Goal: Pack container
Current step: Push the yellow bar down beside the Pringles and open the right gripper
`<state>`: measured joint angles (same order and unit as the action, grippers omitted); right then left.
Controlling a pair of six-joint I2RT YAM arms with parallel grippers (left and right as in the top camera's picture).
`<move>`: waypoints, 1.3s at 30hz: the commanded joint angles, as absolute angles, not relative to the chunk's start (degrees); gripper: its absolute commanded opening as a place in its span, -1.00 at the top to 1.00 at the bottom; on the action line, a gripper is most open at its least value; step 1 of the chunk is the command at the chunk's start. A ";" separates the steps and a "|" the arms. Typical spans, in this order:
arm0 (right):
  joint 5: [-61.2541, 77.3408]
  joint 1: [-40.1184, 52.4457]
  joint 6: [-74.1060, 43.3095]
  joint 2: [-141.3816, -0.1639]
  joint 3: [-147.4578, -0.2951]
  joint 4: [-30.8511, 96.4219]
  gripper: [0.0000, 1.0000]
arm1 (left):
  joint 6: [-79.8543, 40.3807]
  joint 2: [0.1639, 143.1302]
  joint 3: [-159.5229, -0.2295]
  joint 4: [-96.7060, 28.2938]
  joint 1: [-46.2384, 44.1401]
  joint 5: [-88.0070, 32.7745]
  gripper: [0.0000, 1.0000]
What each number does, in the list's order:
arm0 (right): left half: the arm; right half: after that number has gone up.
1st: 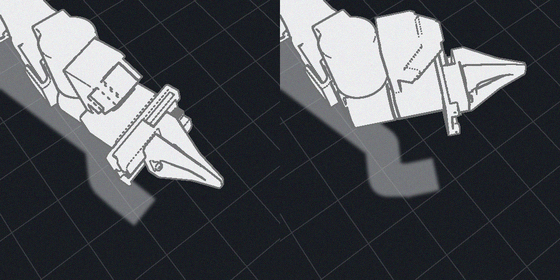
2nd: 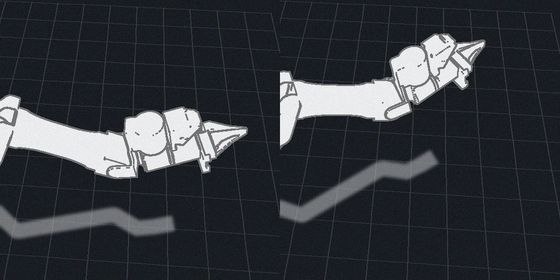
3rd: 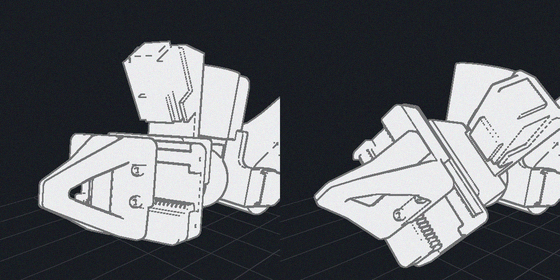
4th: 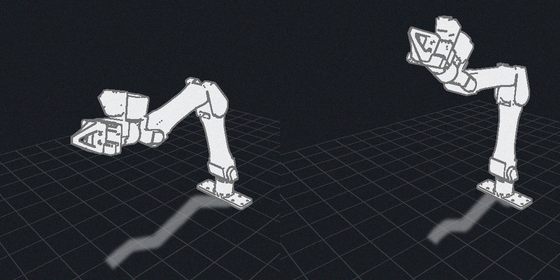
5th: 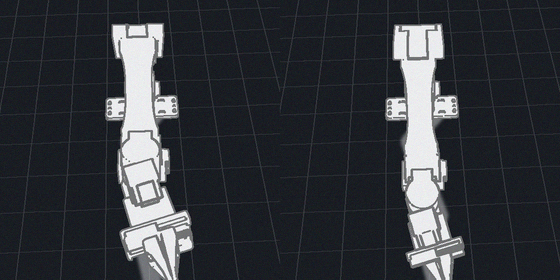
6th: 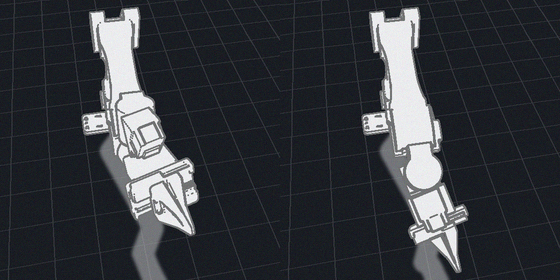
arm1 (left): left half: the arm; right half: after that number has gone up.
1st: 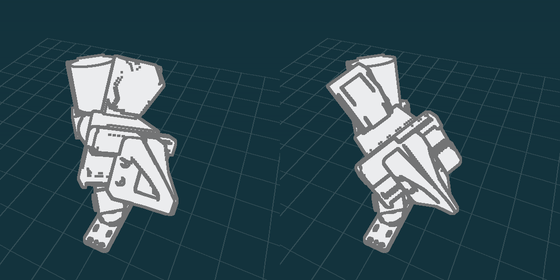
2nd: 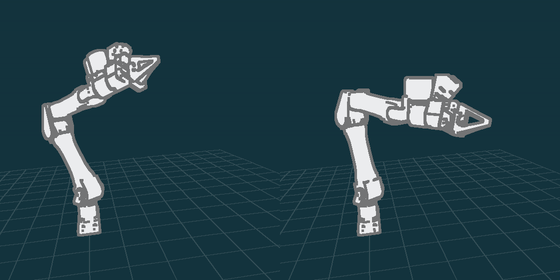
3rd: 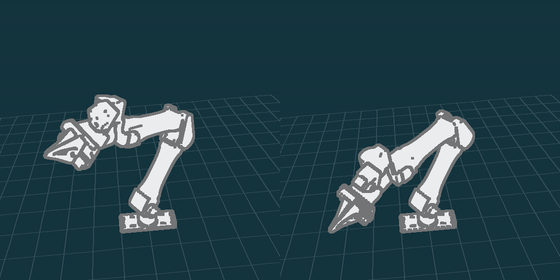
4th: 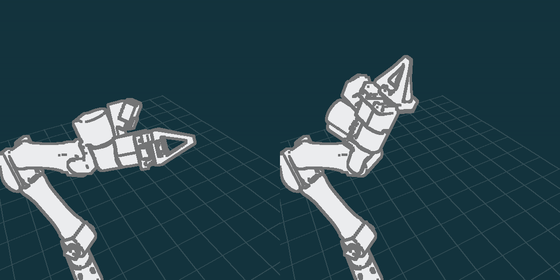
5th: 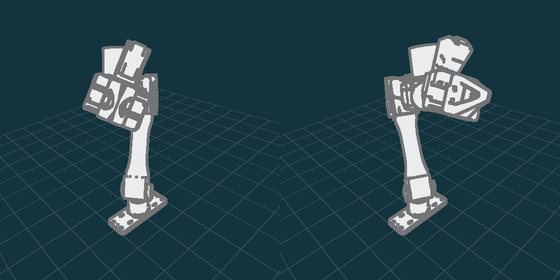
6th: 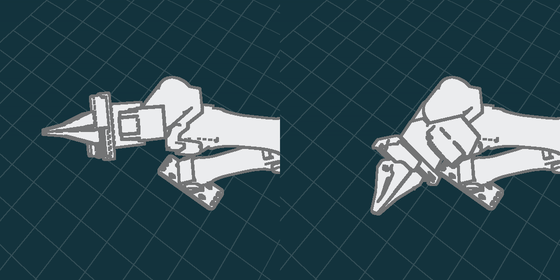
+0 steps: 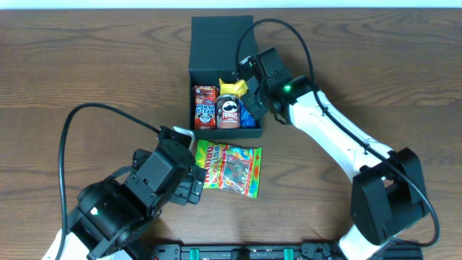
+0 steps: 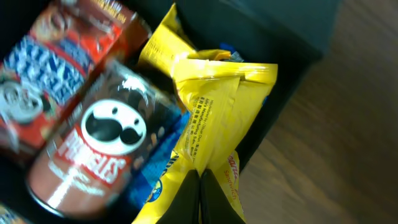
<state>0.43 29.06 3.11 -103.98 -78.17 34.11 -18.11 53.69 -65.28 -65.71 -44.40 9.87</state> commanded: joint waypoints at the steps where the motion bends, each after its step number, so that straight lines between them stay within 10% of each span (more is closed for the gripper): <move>1: 0.16 30.44 -8.25 -104.16 -79.50 33.78 0.97 | -17.56 53.80 -65.23 -65.76 -44.27 10.85 -0.90; 39: -17.32 40.75 -31.48 -108.71 -76.20 39.64 0.97 | -17.56 53.80 -65.23 -65.76 -44.27 10.87 -0.91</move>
